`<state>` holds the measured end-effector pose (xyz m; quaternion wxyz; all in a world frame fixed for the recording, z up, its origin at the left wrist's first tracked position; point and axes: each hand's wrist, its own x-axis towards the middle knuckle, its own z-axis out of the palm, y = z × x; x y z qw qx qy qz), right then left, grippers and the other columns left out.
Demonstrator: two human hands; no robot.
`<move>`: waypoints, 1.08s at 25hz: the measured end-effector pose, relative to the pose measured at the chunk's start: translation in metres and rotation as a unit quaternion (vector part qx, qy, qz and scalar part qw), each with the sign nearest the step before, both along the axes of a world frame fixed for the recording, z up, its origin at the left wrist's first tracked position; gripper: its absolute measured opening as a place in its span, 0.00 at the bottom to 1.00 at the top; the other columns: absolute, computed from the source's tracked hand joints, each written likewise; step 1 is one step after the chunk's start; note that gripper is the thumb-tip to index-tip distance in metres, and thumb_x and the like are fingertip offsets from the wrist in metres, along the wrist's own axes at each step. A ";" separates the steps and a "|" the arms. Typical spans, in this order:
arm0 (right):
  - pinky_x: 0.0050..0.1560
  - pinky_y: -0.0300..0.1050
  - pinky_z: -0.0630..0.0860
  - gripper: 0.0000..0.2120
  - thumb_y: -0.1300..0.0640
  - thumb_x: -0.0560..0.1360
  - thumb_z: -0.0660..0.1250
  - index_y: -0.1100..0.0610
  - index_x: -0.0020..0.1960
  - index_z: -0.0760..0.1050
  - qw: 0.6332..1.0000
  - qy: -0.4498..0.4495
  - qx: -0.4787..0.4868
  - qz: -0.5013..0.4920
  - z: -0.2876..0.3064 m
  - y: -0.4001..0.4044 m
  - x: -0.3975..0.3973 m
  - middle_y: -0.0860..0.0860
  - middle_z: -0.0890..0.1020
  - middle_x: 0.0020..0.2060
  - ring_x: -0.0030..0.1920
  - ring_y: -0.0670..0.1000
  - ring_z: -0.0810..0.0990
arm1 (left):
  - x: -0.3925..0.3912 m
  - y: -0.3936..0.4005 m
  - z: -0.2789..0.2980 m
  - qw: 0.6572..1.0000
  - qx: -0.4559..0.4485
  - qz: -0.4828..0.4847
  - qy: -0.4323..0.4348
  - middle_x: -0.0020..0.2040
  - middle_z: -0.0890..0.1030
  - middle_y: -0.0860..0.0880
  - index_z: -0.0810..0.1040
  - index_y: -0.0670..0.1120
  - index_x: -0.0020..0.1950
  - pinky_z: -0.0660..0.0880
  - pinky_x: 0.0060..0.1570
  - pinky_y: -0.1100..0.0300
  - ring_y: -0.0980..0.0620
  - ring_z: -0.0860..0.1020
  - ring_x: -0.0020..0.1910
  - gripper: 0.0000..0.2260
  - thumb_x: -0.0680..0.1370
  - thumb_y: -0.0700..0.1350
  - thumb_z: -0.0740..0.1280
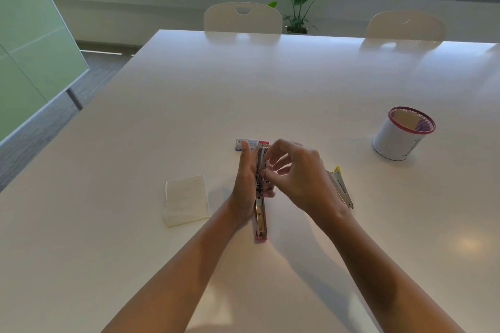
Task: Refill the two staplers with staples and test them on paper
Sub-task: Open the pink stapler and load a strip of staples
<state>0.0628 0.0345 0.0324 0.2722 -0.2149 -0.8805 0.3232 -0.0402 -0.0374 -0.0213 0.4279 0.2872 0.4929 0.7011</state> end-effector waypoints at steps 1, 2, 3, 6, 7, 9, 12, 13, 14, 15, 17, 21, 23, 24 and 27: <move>0.42 0.39 0.83 0.10 0.62 0.70 0.77 0.54 0.47 0.79 1.000 -0.004 0.005 -0.002 0.000 0.000 0.000 0.44 0.81 0.42 0.40 0.42 0.83 | 0.000 0.000 -0.001 1.000 -0.003 -0.002 0.001 0.41 0.71 0.42 0.74 0.40 0.60 0.68 0.27 0.61 0.53 0.70 0.33 0.37 0.77 0.72 0.48; 0.42 0.40 0.83 0.10 0.61 0.70 0.77 0.54 0.47 0.80 1.000 -0.009 0.009 -0.004 0.001 0.000 0.000 0.44 0.81 0.42 0.40 0.42 0.83 | 0.000 0.000 -0.001 1.000 -0.007 -0.005 0.002 0.40 0.70 0.42 0.74 0.40 0.59 0.67 0.27 0.61 0.52 0.70 0.33 0.37 0.77 0.71 0.48; 0.42 0.41 0.83 0.09 0.61 0.70 0.77 0.54 0.48 0.80 1.000 -0.015 0.014 -0.008 0.001 0.000 0.000 0.45 0.81 0.43 0.40 0.43 0.83 | 0.001 0.000 0.000 1.000 -0.010 -0.008 0.005 0.40 0.70 0.41 0.75 0.41 0.58 0.66 0.27 0.61 0.52 0.69 0.33 0.36 0.77 0.71 0.48; 0.44 0.43 0.83 0.09 0.59 0.70 0.78 0.54 0.49 0.83 0.999 -0.037 0.035 -0.014 0.002 0.002 -0.002 0.45 0.81 0.44 0.41 0.43 0.83 | 0.003 0.000 0.002 1.000 -0.013 -0.009 0.010 0.40 0.69 0.41 0.76 0.46 0.54 0.64 0.29 0.59 0.51 0.68 0.33 0.31 0.78 0.71 0.49; 0.44 0.43 0.83 0.08 0.59 0.70 0.78 0.53 0.48 0.83 0.998 -0.043 0.041 -0.014 0.003 0.001 -0.003 0.45 0.81 0.44 0.41 0.43 0.83 | 0.003 -0.001 0.003 1.000 -0.015 -0.004 0.011 0.40 0.72 0.41 0.78 0.48 0.52 0.65 0.28 0.60 0.52 0.69 0.33 0.30 0.78 0.70 0.49; 0.44 0.41 0.82 0.08 0.61 0.69 0.76 0.51 0.46 0.83 0.997 -0.054 0.050 -0.016 0.002 -0.001 -0.007 0.45 0.81 0.43 0.40 0.43 0.83 | 0.002 -0.001 0.003 1.000 -0.018 0.007 0.015 0.38 0.80 0.49 0.83 0.56 0.47 0.68 0.29 0.61 0.55 0.75 0.33 0.28 0.80 0.69 0.48; 0.41 0.37 0.78 0.10 0.62 0.66 0.74 0.50 0.43 0.82 0.996 -0.057 0.050 -0.037 -0.001 -0.009 -0.010 0.44 0.81 0.41 0.38 0.43 0.83 | 0.001 0.000 0.003 1.000 -0.018 0.018 0.014 0.43 0.86 0.49 0.84 0.58 0.48 0.75 0.41 0.58 0.53 0.84 0.47 0.29 0.81 0.68 0.45; 0.40 0.36 0.78 0.10 0.62 0.65 0.75 0.50 0.43 0.82 0.997 -0.053 0.044 -0.043 -0.001 -0.010 -0.010 0.44 0.81 0.40 0.37 0.42 0.83 | 0.001 0.000 0.003 1.000 -0.013 0.019 0.010 0.44 0.86 0.47 0.84 0.58 0.48 0.75 0.44 0.57 0.53 0.84 0.50 0.29 0.81 0.68 0.45; 0.40 0.36 0.77 0.10 0.61 0.64 0.75 0.50 0.44 0.82 0.997 -0.048 0.038 -0.049 -0.001 -0.010 -0.010 0.44 0.81 0.40 0.37 0.41 0.82 | 0.001 0.001 0.003 1.000 -0.009 0.019 0.006 0.43 0.85 0.49 0.84 0.57 0.49 0.74 0.45 0.55 0.53 0.84 0.49 0.29 0.81 0.68 0.45; 0.40 0.37 0.77 0.11 0.61 0.64 0.76 0.51 0.44 0.82 0.997 -0.044 0.033 -0.053 -0.001 -0.009 -0.009 0.44 0.80 0.39 0.37 0.41 0.82 | 0.001 0.002 0.003 1.000 -0.009 0.018 0.002 0.43 0.85 0.50 0.84 0.56 0.50 0.71 0.44 0.54 0.52 0.83 0.47 0.30 0.81 0.69 0.46; 0.41 0.39 0.79 0.13 0.61 0.63 0.77 0.51 0.46 0.81 0.997 -0.038 0.027 -0.055 0.002 -0.008 -0.007 0.44 0.80 0.39 0.37 0.41 0.82 | 0.001 0.004 0.002 1.000 -0.016 0.011 -0.013 0.41 0.79 0.49 0.81 0.49 0.53 0.67 0.37 0.55 0.51 0.78 0.41 0.32 0.79 0.71 0.48; 0.43 0.41 0.80 0.14 0.61 0.64 0.77 0.51 0.48 0.82 0.997 -0.042 0.032 -0.050 0.004 -0.009 -0.006 0.44 0.80 0.40 0.37 0.42 0.82 | -0.001 0.005 -0.001 1.000 -0.018 0.015 -0.017 0.40 0.76 0.47 0.82 0.51 0.51 0.67 0.35 0.56 0.52 0.77 0.38 0.32 0.79 0.72 0.48; 0.43 0.43 0.81 0.13 0.61 0.65 0.77 0.52 0.47 0.83 0.998 -0.043 0.027 -0.046 0.003 -0.010 -0.007 0.45 0.80 0.41 0.38 0.43 0.82 | -0.002 0.005 0.000 0.999 -0.022 0.022 -0.026 0.44 0.83 0.49 0.85 0.55 0.49 0.72 0.43 0.52 0.50 0.81 0.45 0.30 0.81 0.68 0.46; 0.43 0.44 0.81 0.12 0.61 0.65 0.78 0.52 0.47 0.83 0.998 -0.046 0.025 -0.043 0.002 -0.010 -0.008 0.44 0.80 0.41 0.38 0.43 0.82 | -0.002 0.005 0.001 0.999 -0.024 0.023 -0.032 0.43 0.84 0.50 0.85 0.55 0.48 0.73 0.42 0.54 0.51 0.82 0.45 0.30 0.82 0.66 0.46; 0.45 0.43 0.81 0.11 0.62 0.66 0.76 0.51 0.46 0.83 0.997 -0.064 0.030 -0.037 0.000 -0.008 -0.010 0.44 0.80 0.43 0.39 0.43 0.83 | -0.002 0.005 0.001 0.998 -0.025 0.019 -0.045 0.38 0.85 0.53 0.86 0.55 0.43 0.75 0.31 0.63 0.57 0.83 0.37 0.31 0.84 0.62 0.45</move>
